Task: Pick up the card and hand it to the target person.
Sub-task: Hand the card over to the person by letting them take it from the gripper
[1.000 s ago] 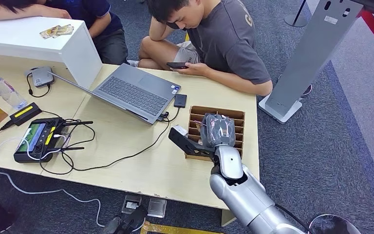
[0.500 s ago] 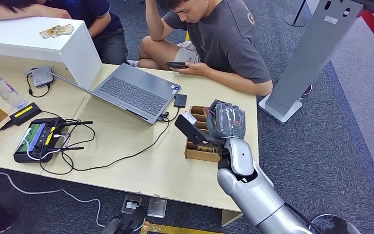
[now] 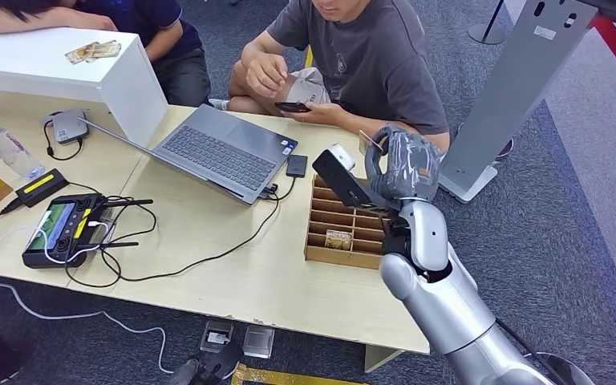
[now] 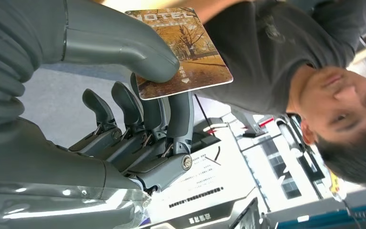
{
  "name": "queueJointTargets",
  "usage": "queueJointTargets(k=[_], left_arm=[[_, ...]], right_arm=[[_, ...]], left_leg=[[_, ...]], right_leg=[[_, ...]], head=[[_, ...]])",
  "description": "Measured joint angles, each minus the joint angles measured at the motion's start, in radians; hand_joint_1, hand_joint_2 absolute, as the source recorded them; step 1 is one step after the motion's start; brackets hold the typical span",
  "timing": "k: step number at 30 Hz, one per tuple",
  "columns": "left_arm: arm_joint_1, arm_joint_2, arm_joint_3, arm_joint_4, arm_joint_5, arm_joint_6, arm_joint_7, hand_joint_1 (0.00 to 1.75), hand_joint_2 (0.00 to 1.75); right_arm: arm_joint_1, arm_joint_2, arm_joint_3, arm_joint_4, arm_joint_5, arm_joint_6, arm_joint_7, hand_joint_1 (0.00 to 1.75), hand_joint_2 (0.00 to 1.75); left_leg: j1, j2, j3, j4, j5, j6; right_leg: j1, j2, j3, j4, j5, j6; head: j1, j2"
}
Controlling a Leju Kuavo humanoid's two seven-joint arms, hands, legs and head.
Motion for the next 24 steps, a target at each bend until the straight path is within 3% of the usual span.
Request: queueJointTargets(k=[13,24], left_arm=[[-0.014,-0.009,-0.002,0.0,-0.031,-0.009,0.003,0.0,0.0],[-0.017,-0.013,-0.002,0.0,-0.032,-0.002,-0.004,0.0,0.0]], right_arm=[[-0.153,0.001,-0.011,0.207,-0.083,-0.118,-0.106,1.51,1.75],[-0.218,0.06,-0.007,0.417,-0.127,-0.2,-0.182,1.52,1.75]], left_leg=[[0.0,-0.001,-0.001,0.0,0.0,0.0],[0.0,-0.001,-0.001,0.0,0.0,0.0]], right_leg=[[0.0,0.0,0.0,0.0,0.0,0.0],[0.0,-0.001,0.0,0.0,0.0,0.0]], head=[[0.0,0.0],[0.0,0.0]])
